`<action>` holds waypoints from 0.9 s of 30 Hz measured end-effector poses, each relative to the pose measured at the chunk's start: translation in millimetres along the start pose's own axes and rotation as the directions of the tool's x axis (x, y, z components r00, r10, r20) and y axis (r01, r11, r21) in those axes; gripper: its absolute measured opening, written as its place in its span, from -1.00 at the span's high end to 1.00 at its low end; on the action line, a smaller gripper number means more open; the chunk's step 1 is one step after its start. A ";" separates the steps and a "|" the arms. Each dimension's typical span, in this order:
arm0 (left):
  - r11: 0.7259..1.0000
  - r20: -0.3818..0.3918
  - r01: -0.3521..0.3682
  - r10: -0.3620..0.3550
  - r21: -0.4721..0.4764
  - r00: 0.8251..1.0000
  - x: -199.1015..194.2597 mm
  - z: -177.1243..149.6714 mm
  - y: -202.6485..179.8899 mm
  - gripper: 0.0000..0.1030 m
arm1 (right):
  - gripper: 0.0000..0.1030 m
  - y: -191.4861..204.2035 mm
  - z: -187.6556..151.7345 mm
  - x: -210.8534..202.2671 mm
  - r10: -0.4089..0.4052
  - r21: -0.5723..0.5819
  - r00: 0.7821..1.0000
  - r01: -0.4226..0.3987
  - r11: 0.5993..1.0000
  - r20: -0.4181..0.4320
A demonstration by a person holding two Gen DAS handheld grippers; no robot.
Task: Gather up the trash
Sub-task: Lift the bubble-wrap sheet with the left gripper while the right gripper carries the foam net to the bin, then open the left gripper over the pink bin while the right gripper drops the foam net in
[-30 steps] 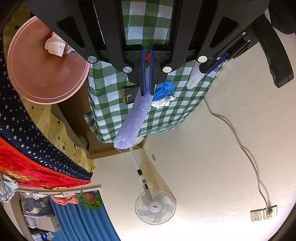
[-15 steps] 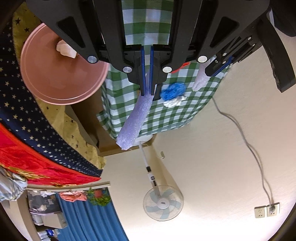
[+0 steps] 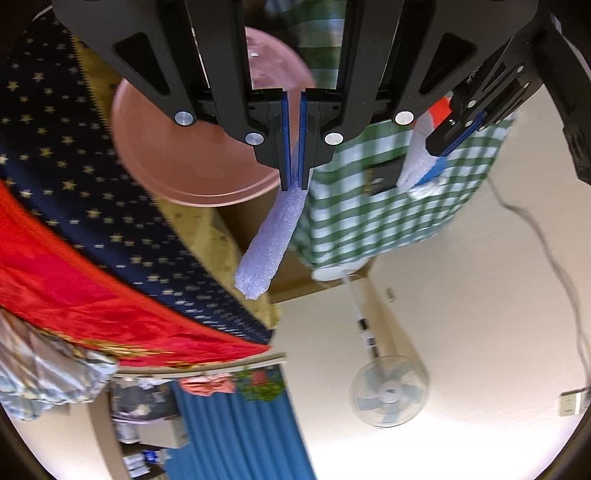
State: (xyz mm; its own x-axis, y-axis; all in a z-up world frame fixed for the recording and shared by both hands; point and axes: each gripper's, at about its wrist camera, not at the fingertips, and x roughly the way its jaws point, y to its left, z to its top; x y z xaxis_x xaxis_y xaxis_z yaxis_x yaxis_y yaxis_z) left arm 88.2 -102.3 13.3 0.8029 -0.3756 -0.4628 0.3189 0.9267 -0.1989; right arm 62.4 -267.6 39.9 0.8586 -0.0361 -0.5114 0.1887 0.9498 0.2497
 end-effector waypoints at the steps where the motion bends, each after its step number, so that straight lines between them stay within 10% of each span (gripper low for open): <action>1: 1.000 -0.003 0.020 -0.020 0.011 1.000 5.1 -0.5 -7.8 0.85 | 0.92 -4.6 0.4 0.1 -0.025 0.000 1.000 0.025 1.000 0.001; 14: 0.983 -0.070 0.180 -0.178 0.023 0.982 50.6 -7.5 -56.7 0.84 | 0.91 -41.5 -1.4 6.0 -0.167 0.030 0.986 0.168 0.985 -0.027; 21: 0.982 -0.119 0.191 -0.189 0.006 0.975 65.8 -17.9 -63.6 0.62 | 0.32 -55.9 -2.9 6.2 -0.226 0.076 0.973 0.229 0.971 -0.039; 27: 0.984 -0.107 0.180 -0.178 0.002 0.978 61.5 -15.3 -58.1 0.62 | 0.26 -50.0 -2.8 5.3 -0.215 0.061 0.976 0.216 0.974 -0.028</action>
State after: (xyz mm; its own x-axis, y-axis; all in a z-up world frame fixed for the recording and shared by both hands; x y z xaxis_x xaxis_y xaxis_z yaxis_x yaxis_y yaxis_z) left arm 111.3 -179.5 -16.8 0.6743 -0.5341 -0.5100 0.4587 0.8441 -0.2775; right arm 56.2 -314.5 22.5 0.7844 -0.2310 -0.5757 0.3987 0.8987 0.1827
